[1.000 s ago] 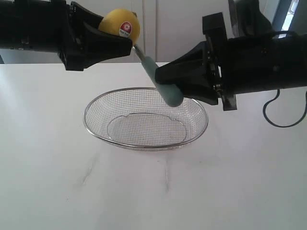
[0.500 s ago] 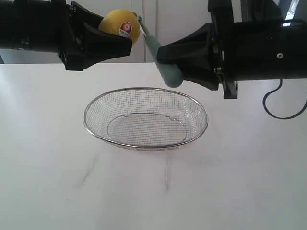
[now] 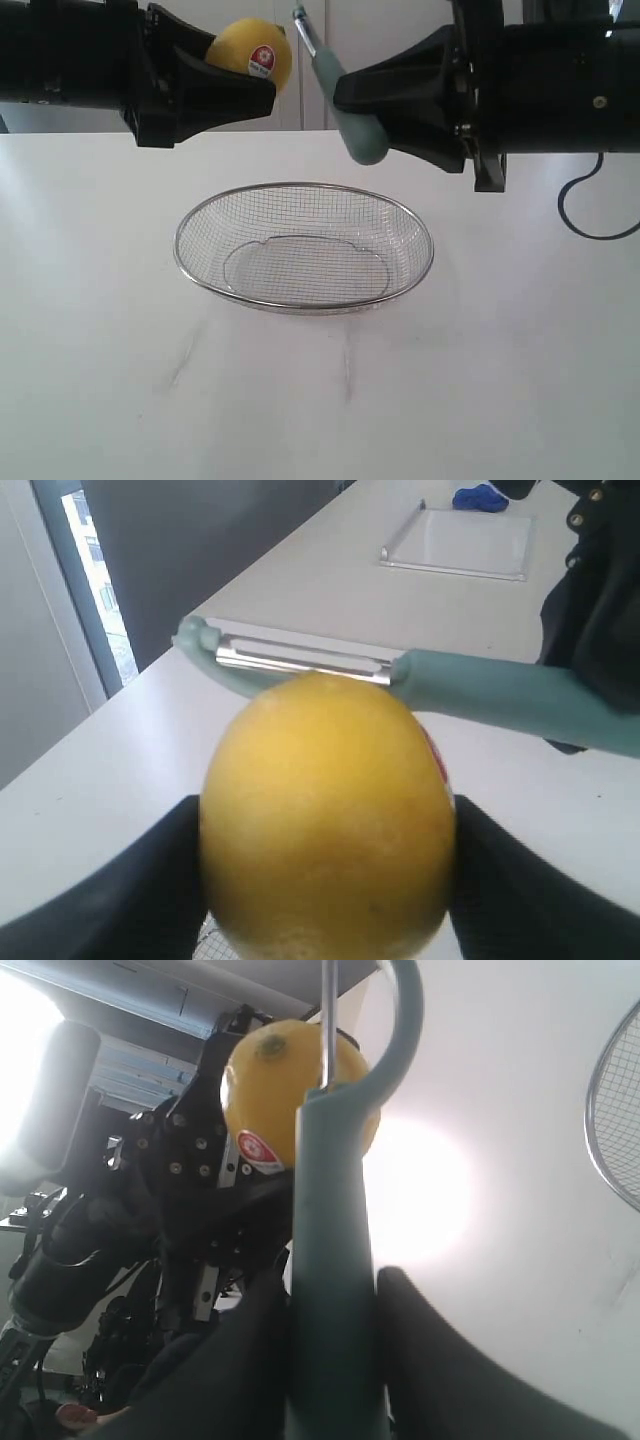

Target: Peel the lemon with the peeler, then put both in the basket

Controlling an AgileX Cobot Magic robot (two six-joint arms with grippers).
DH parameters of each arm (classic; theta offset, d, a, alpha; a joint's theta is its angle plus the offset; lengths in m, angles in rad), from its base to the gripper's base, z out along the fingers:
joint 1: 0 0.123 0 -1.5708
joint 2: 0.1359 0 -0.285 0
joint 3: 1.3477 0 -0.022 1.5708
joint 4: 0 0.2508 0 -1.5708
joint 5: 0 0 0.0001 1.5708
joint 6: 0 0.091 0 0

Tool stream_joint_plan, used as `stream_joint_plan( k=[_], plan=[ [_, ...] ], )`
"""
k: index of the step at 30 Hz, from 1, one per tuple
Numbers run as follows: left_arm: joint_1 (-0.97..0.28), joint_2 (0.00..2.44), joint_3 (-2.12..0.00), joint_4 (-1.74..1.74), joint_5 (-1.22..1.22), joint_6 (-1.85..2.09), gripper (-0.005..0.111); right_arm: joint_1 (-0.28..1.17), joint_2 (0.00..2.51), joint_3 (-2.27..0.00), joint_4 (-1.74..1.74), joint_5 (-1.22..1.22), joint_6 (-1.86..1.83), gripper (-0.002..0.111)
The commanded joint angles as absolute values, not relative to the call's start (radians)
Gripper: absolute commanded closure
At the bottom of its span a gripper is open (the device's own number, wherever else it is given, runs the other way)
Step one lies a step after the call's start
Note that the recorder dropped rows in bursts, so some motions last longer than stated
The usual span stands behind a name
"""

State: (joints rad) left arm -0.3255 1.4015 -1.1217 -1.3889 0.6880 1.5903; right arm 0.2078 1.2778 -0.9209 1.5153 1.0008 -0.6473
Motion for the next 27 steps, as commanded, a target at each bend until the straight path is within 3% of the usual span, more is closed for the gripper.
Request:
stream_joint_plan(
  k=[1, 27],
  plan=[
    [-0.322, 1.397, -1.13, -1.425, 0.709, 1.586, 0.107, 0.199, 1.27, -0.917, 1.501, 0.973, -0.651, 0.108],
    [-0.322, 1.397, -1.13, -1.425, 0.709, 1.586, 0.107, 0.203, 1.337, -0.917, 1.355, 1.081, -0.65, 0.108]
  ],
)
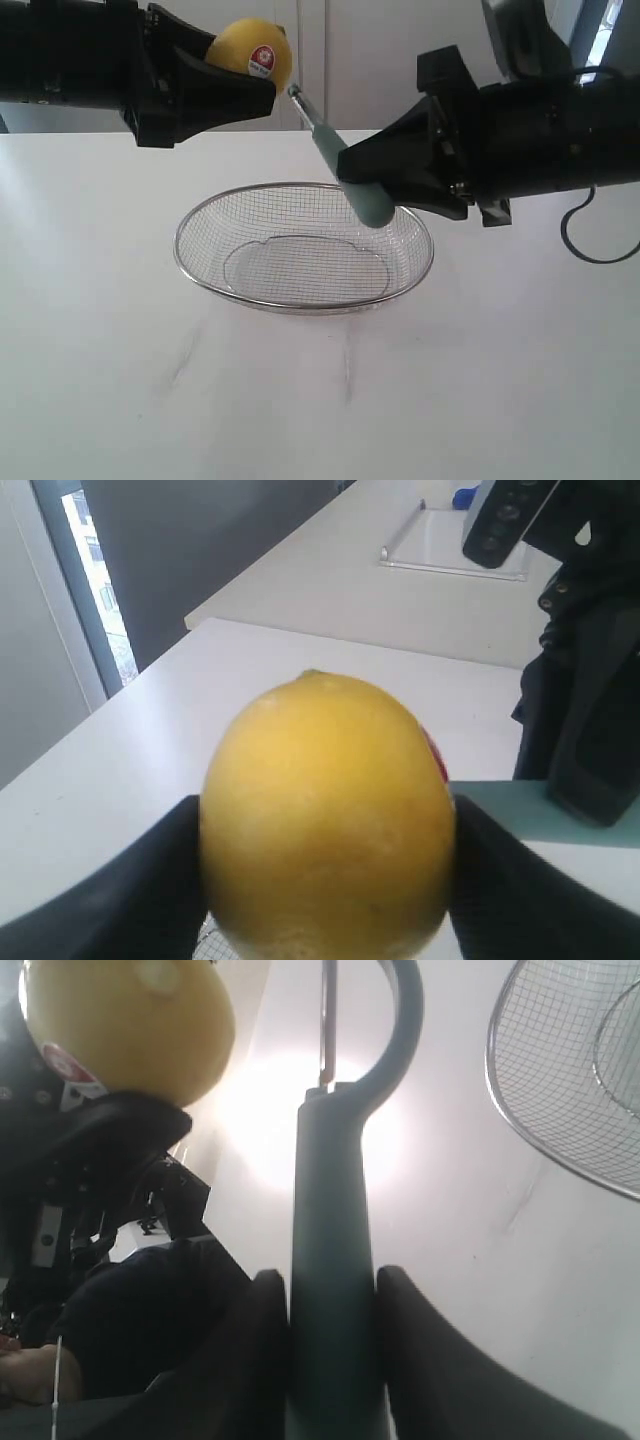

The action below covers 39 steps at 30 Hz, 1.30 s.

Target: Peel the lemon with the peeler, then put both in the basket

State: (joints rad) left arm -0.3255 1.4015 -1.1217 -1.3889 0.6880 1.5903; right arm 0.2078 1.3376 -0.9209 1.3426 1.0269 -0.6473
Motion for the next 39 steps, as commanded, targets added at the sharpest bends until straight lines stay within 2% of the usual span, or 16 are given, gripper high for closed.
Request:
stream_joint_plan(
  k=[1, 39],
  plan=[
    [-0.322, 1.397, -1.13, -1.425, 0.709, 1.586, 0.107, 0.203, 1.337, -0.917, 1.357, 1.092, -0.65, 0.108],
    [-0.322, 1.397, -1.13, -1.425, 0.709, 1.582, 0.107, 0.201, 1.28, -0.917, 1.487, 1.038, -0.704, 0.108]
  ],
)
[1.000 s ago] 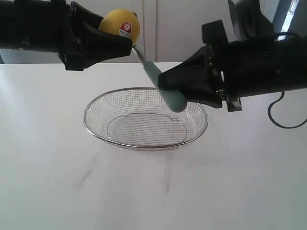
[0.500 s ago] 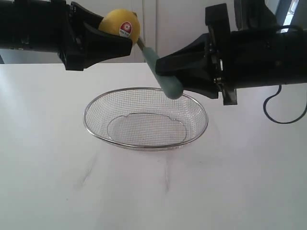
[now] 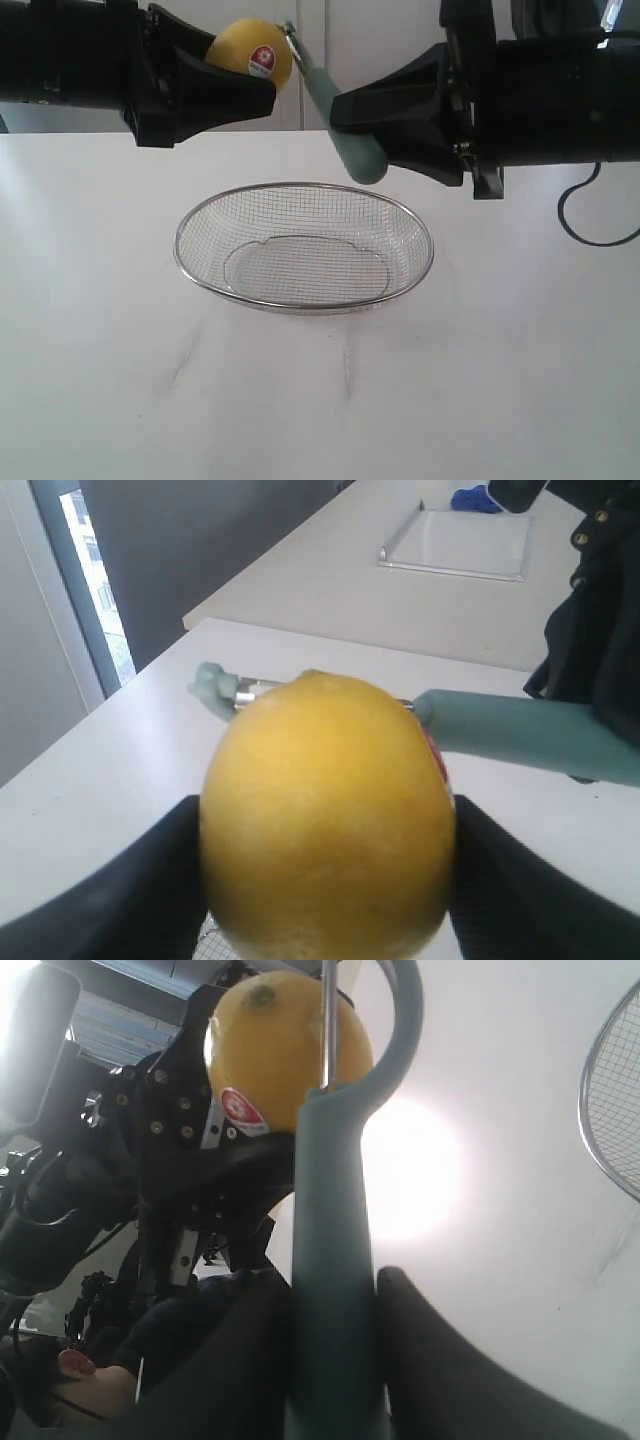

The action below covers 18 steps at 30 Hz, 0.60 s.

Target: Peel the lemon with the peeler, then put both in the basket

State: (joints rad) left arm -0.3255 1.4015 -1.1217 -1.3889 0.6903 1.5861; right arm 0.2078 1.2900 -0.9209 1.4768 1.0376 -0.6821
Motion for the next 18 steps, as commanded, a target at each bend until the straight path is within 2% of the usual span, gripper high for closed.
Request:
stream_joint_plan(
  k=[1, 18],
  plan=[
    [-0.322, 1.397, -1.13, -1.425, 0.709, 1.582, 0.107, 0.201, 1.28, -0.917, 1.486, 1.037, -0.712, 0.108],
    [-0.322, 1.397, -1.13, -1.425, 0.708, 1.582, 0.107, 0.201, 1.28, -0.917, 1.301, 0.919, -0.716, 0.108]
  ],
)
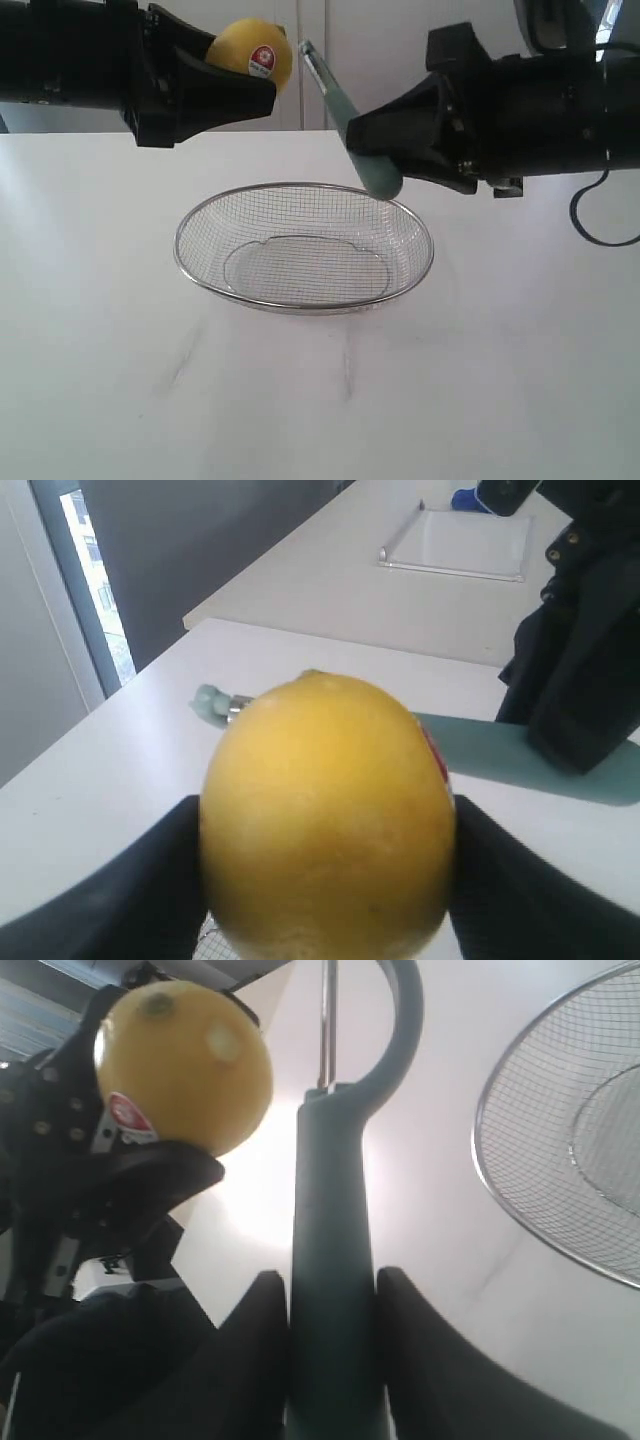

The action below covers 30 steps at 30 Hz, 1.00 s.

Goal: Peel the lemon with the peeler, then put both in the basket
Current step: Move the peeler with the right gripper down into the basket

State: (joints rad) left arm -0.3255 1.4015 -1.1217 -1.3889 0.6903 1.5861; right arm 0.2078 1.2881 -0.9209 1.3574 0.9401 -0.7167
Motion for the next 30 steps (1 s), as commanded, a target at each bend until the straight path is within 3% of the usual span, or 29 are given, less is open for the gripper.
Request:
stream_joint_plan(
  k=[1, 30],
  plan=[
    [-0.322, 1.397, -1.13, -1.425, 0.708, 1.582, 0.107, 0.201, 1.28, -0.917, 1.289, 0.912, -0.712, 0.108],
    [-0.322, 1.397, -1.13, -1.425, 0.706, 1.582, 0.107, 0.201, 1.43, -0.989, 0.86, 0.738, -0.692, 0.108]
  ],
)
